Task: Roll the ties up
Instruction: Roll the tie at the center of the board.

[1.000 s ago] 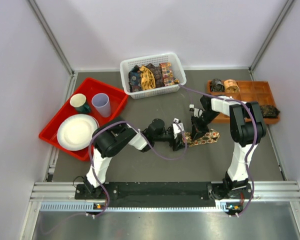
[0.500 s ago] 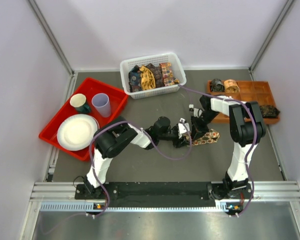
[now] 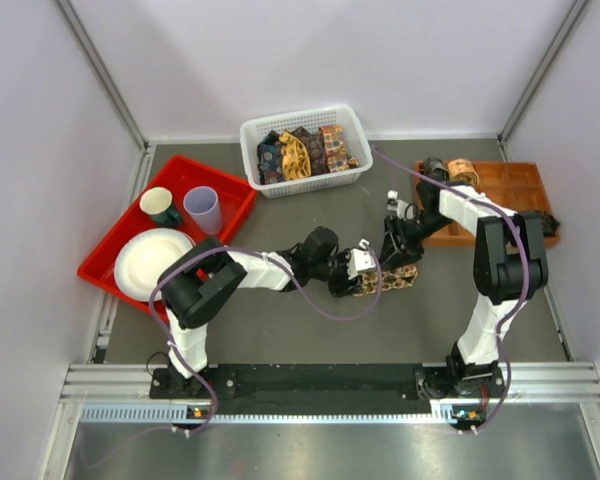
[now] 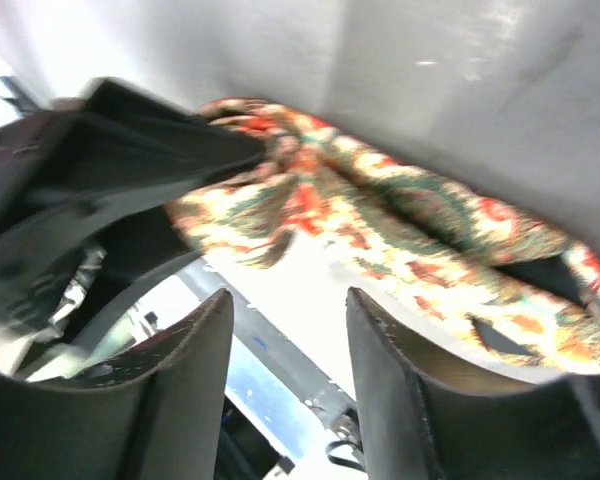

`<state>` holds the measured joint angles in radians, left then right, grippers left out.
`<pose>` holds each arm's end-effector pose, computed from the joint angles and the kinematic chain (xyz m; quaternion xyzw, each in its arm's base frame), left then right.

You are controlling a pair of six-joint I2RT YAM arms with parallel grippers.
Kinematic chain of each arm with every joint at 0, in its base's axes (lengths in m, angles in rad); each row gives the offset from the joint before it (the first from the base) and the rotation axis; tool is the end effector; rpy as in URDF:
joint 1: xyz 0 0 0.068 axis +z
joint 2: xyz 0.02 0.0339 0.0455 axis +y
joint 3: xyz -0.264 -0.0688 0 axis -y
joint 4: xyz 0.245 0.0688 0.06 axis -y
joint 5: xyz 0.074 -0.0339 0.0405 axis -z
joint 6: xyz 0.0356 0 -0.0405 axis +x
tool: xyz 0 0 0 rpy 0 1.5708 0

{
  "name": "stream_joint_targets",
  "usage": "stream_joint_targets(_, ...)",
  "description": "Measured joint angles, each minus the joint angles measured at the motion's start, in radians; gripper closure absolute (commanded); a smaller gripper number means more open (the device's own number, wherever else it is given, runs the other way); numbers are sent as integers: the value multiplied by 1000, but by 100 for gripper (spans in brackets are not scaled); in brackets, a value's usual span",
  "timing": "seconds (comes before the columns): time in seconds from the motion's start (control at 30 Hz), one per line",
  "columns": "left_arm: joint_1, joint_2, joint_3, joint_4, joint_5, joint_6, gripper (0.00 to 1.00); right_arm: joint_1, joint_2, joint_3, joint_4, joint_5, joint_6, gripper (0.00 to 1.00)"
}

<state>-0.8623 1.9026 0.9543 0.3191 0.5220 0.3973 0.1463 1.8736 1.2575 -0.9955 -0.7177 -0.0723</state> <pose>0.2353 -0.3019 0.1373 0.6017 0.6269 -0.3248 0.3735 0.3223 0.0712 0.1721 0.0950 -0.9313 -0.3502 0.0321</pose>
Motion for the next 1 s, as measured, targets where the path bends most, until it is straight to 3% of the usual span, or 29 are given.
stream_joint_targets(0.23, -2, 11, 70, -119, -17, 9, 83, 20, -43, -48, 43, -137, 25, 50)
stream_joint_targets(0.67, -3, 22, 105, -172, -26, -8, 83, 106, 40, -68, 134, -132, 50, 60)
stream_joint_targets(0.8, -3, 26, 109, -174, -26, -12, 82, 109, 47, -68, 139, -127, 50, 71)
stream_joint_targets(0.83, -3, 27, 111, -174, -26, -14, 79, 109, 48, -68, 140, -125, 50, 88)
stream_joint_targets(0.87, -3, 27, 111, -176, -26, -14, 78, 110, 51, -68, 139, -124, 50, 98)
stream_joint_targets(1.0, -3, 32, 120, -183, -26, -23, 63, 110, 54, -59, 131, -119, 52, 100)
